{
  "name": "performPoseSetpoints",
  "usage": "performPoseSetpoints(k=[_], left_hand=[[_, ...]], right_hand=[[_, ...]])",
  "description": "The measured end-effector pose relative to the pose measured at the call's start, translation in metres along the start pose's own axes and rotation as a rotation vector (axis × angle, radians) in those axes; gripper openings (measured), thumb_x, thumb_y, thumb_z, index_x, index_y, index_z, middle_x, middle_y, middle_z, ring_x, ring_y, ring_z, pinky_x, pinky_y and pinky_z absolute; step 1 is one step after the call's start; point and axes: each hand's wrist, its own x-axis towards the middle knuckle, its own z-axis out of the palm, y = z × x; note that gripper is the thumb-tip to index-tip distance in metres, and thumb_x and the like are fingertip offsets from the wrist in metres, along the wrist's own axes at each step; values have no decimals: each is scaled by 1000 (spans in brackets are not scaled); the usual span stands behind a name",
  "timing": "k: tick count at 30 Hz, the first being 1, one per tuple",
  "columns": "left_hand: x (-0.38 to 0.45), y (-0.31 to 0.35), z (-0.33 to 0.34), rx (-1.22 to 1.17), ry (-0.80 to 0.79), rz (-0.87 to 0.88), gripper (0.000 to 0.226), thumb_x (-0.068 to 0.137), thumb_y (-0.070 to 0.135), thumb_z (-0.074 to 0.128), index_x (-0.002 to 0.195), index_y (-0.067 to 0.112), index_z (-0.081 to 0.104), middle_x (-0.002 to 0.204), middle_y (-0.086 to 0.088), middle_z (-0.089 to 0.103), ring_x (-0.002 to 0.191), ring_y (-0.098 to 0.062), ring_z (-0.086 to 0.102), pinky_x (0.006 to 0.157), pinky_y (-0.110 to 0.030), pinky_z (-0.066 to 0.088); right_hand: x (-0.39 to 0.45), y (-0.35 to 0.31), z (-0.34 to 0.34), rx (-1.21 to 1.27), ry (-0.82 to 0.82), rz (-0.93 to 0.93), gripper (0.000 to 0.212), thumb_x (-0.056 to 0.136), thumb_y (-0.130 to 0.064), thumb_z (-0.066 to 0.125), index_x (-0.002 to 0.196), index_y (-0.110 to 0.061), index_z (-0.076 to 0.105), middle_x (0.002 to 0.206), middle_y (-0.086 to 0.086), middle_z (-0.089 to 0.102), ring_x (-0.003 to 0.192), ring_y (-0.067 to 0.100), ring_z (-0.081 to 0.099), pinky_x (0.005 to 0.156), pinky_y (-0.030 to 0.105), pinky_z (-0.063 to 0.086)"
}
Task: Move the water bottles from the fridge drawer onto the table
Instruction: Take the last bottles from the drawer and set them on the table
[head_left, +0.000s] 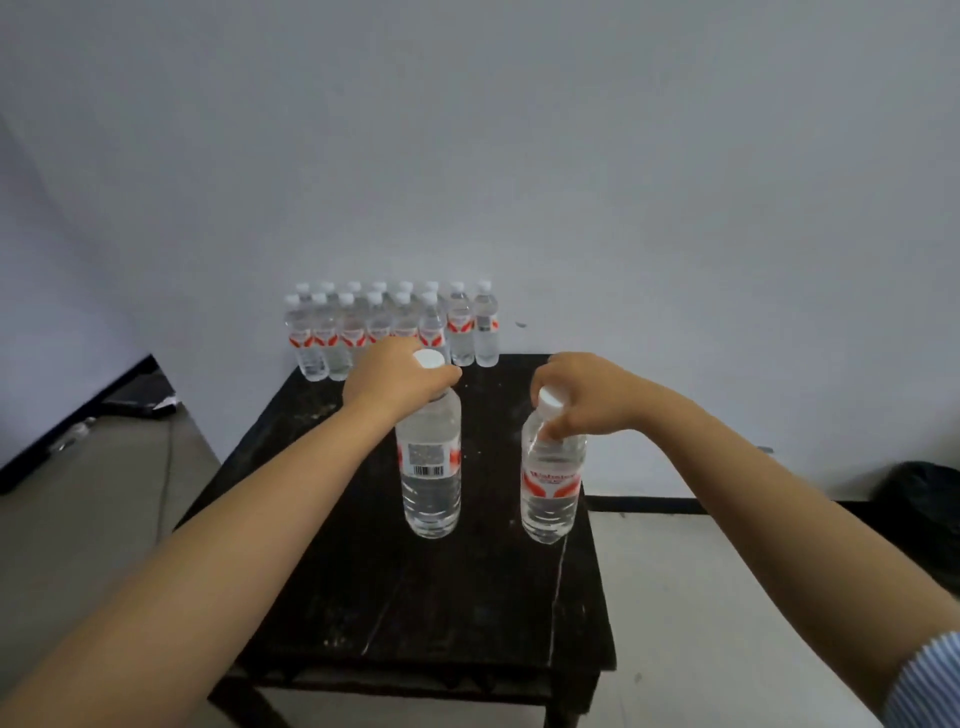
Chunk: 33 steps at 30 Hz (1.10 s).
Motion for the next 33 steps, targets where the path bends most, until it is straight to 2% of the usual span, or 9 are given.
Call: performPoseSetpoints(k=[3,6,11,14,17,21,25,30,33], left_hand=[[57,-18,5,-12,1,1,30,81,34,65,60,21,48,62,6,49,62,-14,49,52,-23,37],[115,-36,16,-62,-6,-19,28,81,34,63,63,19,48,64,5,49,70,-18,53,59,-26,39],[206,-64,36,-171,-94,-29,28,81,32,63,62,21,47,74,-1,56,77,-22,57,69,-34,46],[253,-72,50,-143,-181,5,24,81,35,63,73,15,52,74,1,53,78,-21,54,66,-30,43],[298,-71,63,-113,-225,40,23,83,35,60,85,13,55,82,-1,54,81,-21,53,67,-30,41],[346,-69,90,-85,-311,48,24,84,37,59,85,15,50,89,-2,55,91,-25,57,71,-30,41],[386,-64,122,-109,-337,36,29,84,35,59,98,10,60,101,-7,64,98,-27,61,76,-32,45],[427,-59,161,-101,-369,-12,34,83,35,61,101,6,61,105,-11,66,99,-29,62,69,-31,41],[445,-63,181,-96,-362,-22,33,84,33,58,105,7,60,108,-12,66,102,-30,62,75,-33,46]], right_hand=[[60,13,-4,28,4,31,34,78,-23,68,107,-8,59,97,0,47,92,16,45,81,26,38],[118,27,-2,69,-3,91,35,79,-20,67,111,-7,58,97,1,46,91,17,44,79,25,35],[208,44,23,158,22,255,37,80,-15,64,115,-10,54,111,10,48,98,21,47,90,32,44],[253,55,37,194,33,380,38,79,-15,64,116,-12,55,120,15,48,109,30,50,94,36,44],[291,68,43,234,86,478,37,80,-13,63,116,-10,56,119,17,48,111,32,49,92,33,42],[336,88,47,273,155,575,35,79,-7,61,114,-8,57,109,15,46,111,32,48,84,28,38],[377,113,51,246,162,576,35,80,-6,57,115,-9,57,99,6,38,109,32,50,81,27,38],[413,142,58,225,109,530,35,81,-7,58,116,-8,56,111,16,49,107,32,51,83,27,38],[430,156,67,235,75,490,37,80,-7,59,116,-7,55,98,8,40,106,32,51,80,25,35]])
